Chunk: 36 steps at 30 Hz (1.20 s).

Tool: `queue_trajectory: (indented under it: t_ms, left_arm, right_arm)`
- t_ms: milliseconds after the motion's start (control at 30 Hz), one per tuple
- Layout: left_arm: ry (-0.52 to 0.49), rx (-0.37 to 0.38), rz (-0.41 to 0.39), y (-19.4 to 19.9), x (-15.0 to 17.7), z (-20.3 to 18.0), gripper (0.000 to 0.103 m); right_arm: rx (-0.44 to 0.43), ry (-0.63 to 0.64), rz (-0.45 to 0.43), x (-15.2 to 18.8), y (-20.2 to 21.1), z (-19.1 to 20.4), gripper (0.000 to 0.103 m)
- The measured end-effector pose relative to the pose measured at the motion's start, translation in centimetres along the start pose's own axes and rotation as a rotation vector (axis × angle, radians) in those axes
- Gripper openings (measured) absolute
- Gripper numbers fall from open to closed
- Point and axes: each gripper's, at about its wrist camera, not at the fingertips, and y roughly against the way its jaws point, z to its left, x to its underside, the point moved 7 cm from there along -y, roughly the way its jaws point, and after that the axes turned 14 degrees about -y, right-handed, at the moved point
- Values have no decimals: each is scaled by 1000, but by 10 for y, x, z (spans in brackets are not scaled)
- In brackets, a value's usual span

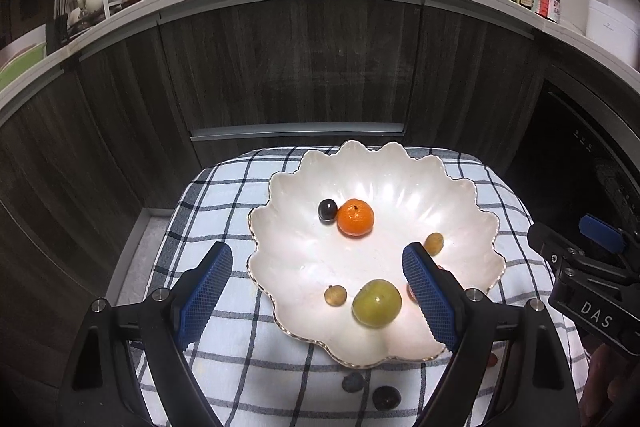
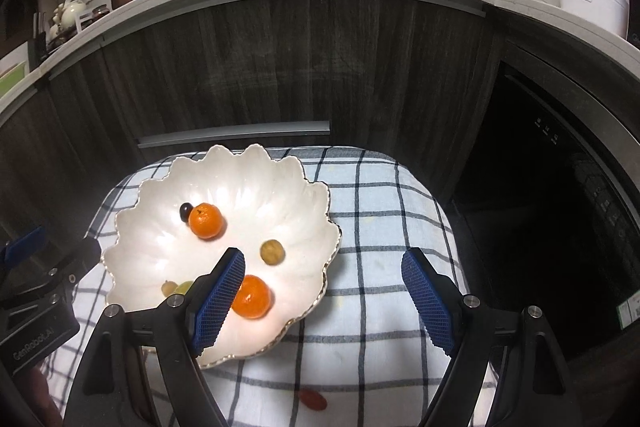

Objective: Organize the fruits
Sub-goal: 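Move both open tools back from the bowl toward the fruits on the cloth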

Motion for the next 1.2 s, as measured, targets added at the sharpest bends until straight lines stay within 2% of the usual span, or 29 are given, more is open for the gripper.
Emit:
queue_trajectory:
  t_ms: [400,633,1200]
  left_arm:
    - [-47,3,-17,25,10,-14,87]
    - [-92,6,-22,40,22,-20,87]
    - [-210,59,-3,71,73,-28,87]
  right_arm:
    - [-44,20,-21,12,28,-4,82]
    - [-40,17,-28,24,43,-7,82]
    - [-41,4,38,81,70,-1,82]
